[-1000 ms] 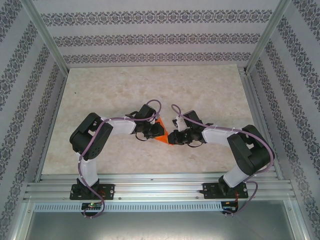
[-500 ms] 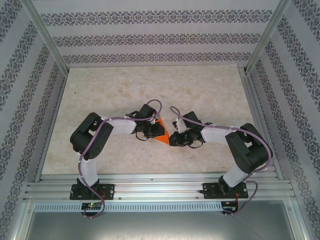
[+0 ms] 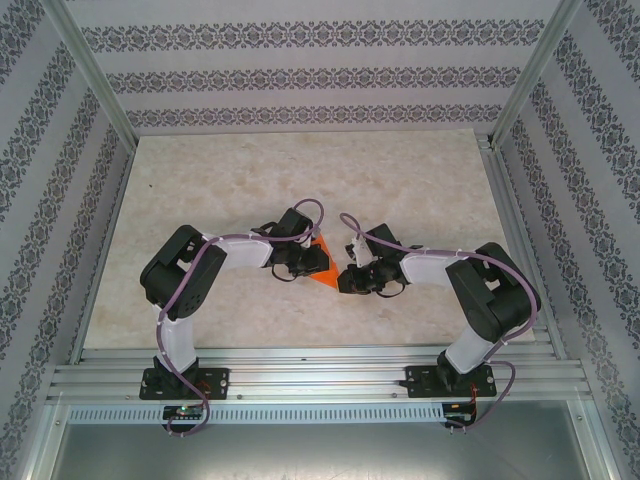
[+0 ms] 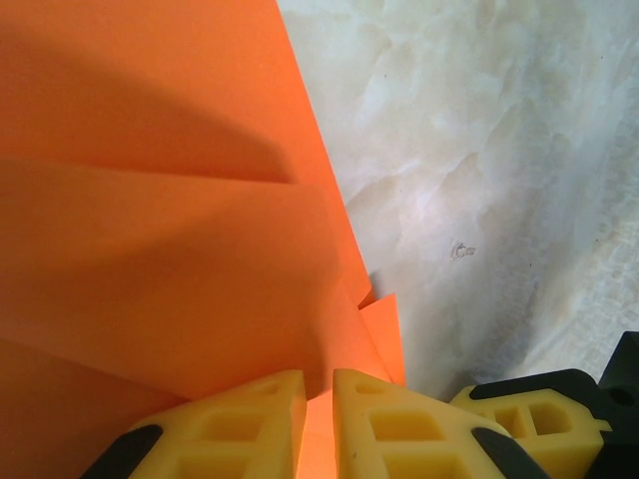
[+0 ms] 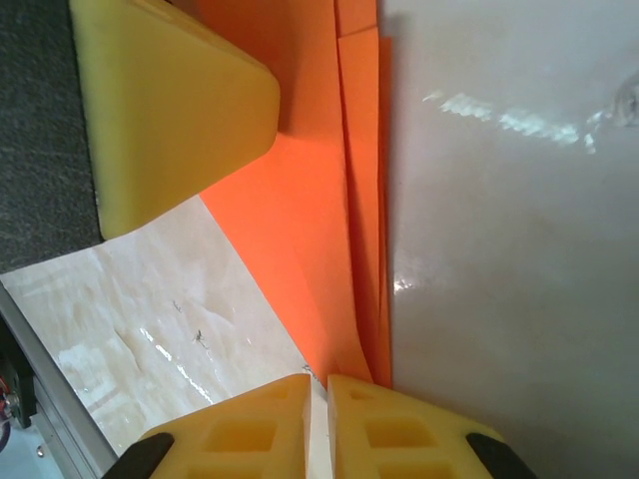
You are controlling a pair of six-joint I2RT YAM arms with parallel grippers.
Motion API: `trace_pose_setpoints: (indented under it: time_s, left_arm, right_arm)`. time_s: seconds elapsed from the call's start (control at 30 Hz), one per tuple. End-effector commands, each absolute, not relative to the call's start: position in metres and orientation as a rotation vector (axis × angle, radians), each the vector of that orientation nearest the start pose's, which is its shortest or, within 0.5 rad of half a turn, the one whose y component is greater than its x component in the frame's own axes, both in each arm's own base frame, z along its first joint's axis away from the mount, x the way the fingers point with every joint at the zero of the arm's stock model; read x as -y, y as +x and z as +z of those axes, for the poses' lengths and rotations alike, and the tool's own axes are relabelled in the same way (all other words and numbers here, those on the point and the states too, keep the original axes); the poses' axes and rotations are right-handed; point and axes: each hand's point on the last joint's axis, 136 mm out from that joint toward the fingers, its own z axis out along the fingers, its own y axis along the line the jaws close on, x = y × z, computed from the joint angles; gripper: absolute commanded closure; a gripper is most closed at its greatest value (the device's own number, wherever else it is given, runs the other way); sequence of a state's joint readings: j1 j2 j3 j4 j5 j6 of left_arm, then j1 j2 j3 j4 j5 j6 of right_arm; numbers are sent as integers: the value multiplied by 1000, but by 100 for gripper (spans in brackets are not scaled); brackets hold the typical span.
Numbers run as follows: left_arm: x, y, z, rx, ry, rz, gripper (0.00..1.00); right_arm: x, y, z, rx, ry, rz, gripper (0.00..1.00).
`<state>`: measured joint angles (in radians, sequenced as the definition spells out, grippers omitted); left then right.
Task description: Fold a paper plane with a square sheet of paper (fold left side to right side)
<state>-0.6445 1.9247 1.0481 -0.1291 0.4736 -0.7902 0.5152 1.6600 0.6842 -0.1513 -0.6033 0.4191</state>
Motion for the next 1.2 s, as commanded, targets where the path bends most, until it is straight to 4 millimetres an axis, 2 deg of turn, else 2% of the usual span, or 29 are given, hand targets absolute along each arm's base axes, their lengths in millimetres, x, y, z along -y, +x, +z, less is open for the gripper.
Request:
trace_pose_setpoints:
  time_s: [0.0, 0.1, 0.3, 0.4, 0.57, 0.7, 0.97, 1.17]
  left_arm:
    - [304, 291, -18, -2941, -35, -851, 82]
    - [304, 290, -18, -2943, -36, -854, 82]
    - [305, 290, -17, -2938, -31, -865, 82]
    - [306, 290, -16, -2934, -31, -875, 82]
    - [306, 290, -16, -2932, -32, -878, 82]
    - [306, 290, -15, -2934, -26, -877, 82]
    - [307, 291, -13, -2933, -27, -875, 82]
    - [307, 295, -8, -2926, -12, -865, 80]
  right_arm:
    - [-223, 214, -13, -2932, -229, 1011, 87]
    - [-228, 218, 1, -2873, -210, 1092, 87]
    - [-253, 246, 61, -2688, -266, 1232, 86]
    - [-262, 254, 73, -2652, -276, 1267, 86]
    - [-265, 264, 55, -2686, -260, 1223, 86]
    - [-264, 263, 37, -2732, -248, 1200, 86]
    - [-251, 245, 7, -2847, -222, 1122, 87]
    - [-226, 219, -18, -3004, -175, 969, 87]
